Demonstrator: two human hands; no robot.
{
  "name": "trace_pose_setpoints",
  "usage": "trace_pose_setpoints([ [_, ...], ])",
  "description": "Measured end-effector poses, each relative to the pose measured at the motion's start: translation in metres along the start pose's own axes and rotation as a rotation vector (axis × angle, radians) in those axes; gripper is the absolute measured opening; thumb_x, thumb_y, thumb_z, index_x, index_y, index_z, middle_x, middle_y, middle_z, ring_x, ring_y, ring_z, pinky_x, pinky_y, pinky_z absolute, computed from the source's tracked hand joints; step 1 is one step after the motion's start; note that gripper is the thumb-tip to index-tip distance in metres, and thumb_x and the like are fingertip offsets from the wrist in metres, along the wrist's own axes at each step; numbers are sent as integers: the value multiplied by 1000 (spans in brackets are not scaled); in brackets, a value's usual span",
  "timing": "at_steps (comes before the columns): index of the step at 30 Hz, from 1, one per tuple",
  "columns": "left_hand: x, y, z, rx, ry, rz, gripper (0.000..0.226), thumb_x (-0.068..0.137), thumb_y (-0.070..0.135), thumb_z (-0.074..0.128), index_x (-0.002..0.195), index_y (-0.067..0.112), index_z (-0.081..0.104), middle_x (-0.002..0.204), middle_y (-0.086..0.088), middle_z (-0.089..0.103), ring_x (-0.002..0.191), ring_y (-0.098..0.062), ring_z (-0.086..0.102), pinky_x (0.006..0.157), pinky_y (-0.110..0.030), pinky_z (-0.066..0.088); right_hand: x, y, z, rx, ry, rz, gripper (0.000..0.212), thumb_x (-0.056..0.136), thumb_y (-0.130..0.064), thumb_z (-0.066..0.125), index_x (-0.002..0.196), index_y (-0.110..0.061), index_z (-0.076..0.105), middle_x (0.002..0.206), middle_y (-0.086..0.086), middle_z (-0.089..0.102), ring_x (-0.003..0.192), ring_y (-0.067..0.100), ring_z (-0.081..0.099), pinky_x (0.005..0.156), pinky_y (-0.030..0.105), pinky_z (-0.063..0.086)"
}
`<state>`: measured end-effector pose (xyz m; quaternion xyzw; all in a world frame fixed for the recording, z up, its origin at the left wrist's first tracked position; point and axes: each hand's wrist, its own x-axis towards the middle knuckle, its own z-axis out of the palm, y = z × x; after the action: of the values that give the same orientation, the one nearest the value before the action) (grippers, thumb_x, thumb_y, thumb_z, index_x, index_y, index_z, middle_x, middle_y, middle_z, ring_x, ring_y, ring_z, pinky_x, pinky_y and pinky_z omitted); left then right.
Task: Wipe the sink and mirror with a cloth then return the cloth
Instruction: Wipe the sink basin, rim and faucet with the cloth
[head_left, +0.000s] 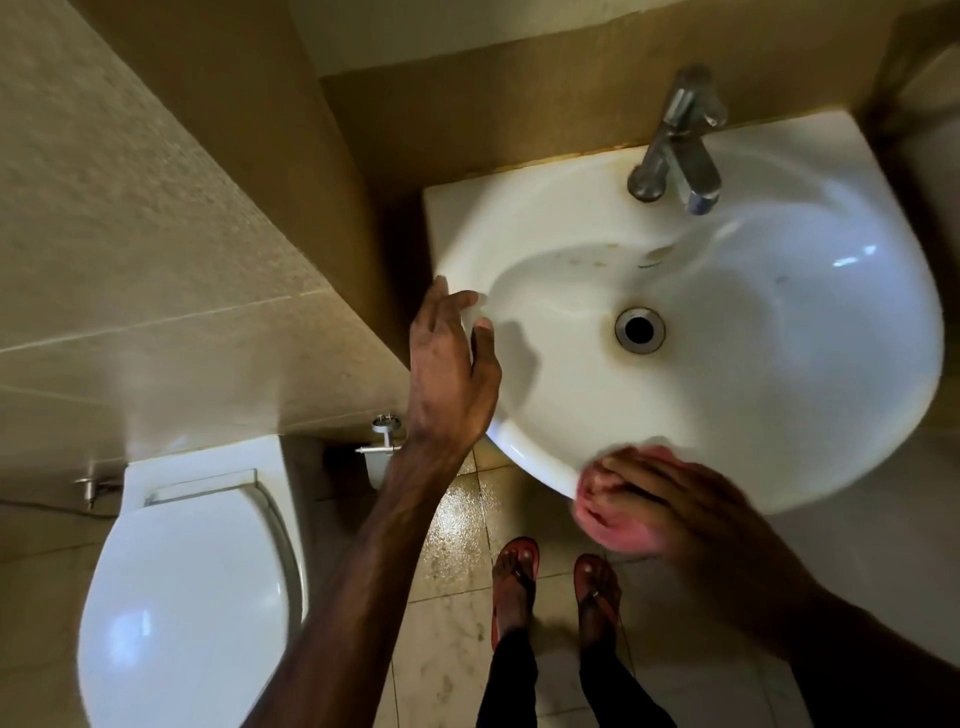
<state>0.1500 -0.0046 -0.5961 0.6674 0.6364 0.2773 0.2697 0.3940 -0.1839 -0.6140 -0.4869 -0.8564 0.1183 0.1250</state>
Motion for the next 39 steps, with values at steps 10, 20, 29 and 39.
trace_pose_setpoints([
  [10,10,15,-11,1,38,13,35,102,20,45,130,2,57,132,-13,61,124,-23,55,108,-25,37,252,-25,79,628,37,814,92,109,-48,39,160,0,-20,170,21,-25,159,32,-23,129,47,-16],
  [20,13,14,11,86,-21,42,41,95,27,46,127,4,56,136,-12,58,138,-29,44,115,-27,25,196,67,96,336,-95,1098,94,101,-65,30,166,-6,-3,171,27,-13,159,46,-11,124,69,-4],
  [29,8,22,21,168,-54,59,45,93,28,43,127,1,56,131,-12,61,135,-31,46,117,-34,27,69,46,2,479,-551,292,62,112,-50,32,166,-39,2,170,-21,5,154,-1,-6,125,28,-2],
  [39,2,19,37,214,-42,70,39,90,24,50,125,7,56,143,-21,50,145,-33,33,121,-32,19,158,102,67,41,-104,912,72,97,-51,48,156,-11,40,162,28,32,148,55,28,123,65,21],
])
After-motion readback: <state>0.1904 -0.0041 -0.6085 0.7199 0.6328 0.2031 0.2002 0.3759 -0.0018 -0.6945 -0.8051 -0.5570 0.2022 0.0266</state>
